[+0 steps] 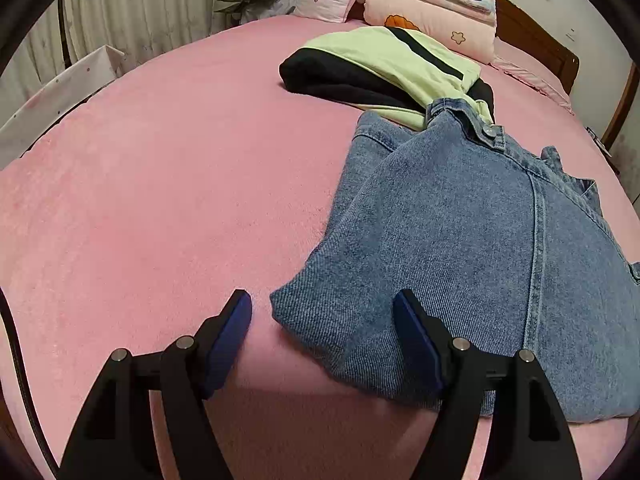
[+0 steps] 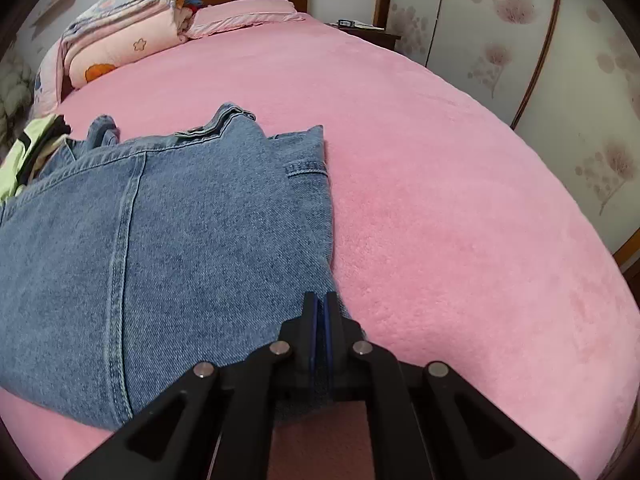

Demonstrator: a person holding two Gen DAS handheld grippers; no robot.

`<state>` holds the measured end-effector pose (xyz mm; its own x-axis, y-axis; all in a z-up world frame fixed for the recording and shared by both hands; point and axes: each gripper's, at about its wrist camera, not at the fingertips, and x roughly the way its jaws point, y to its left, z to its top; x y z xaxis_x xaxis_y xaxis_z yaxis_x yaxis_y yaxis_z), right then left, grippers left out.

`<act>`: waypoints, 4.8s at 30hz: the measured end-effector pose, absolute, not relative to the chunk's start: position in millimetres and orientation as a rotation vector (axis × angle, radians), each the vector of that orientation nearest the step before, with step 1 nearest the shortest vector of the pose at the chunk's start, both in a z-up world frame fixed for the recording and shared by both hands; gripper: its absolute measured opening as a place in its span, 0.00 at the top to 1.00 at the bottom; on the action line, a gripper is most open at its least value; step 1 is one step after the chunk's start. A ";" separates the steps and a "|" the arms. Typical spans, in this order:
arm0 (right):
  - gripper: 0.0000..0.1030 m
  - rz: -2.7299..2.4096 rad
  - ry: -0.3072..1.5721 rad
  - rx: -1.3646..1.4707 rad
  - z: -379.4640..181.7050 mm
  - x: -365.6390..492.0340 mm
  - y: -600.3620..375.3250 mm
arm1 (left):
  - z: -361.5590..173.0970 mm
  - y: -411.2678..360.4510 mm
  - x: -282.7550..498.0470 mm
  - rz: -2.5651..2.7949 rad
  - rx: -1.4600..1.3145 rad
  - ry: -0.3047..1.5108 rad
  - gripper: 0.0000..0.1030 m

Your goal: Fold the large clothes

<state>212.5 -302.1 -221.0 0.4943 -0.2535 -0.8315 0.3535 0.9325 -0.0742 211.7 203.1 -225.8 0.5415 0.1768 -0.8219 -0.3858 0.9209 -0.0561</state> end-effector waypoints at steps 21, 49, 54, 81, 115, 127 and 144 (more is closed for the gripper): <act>0.51 -0.117 0.789 0.175 -51.3 161.6 -212.9 | -34.4 109.6 166.9 0.095 -0.093 0.738 0.08; 0.50 0.047 0.742 0.093 -86.0 129.5 -96.1 | -124.3 100.4 116.9 -0.071 -0.296 0.844 0.08; 0.50 0.065 0.779 0.090 -107.2 134.2 -85.9 | -182.7 129.9 127.4 -0.093 -0.465 0.934 0.08; 0.50 -0.045 0.782 -0.059 -156.8 201.5 -79.6 | -175.8 150.9 227.8 0.041 -0.487 0.714 0.87; 0.74 -0.260 0.947 0.232 -183.4 110.7 -275.9 | -188.5 -225.4 234.1 -0.441 0.230 0.822 0.87; 0.74 -0.282 0.931 0.272 -182.0 113.2 -286.4 | -197.5 -219.2 216.9 -0.497 0.237 0.837 0.85; 0.59 -0.214 0.857 0.352 -139.2 105.0 -290.8 | -113.4 -103.9 158.9 -0.494 -0.004 0.801 0.19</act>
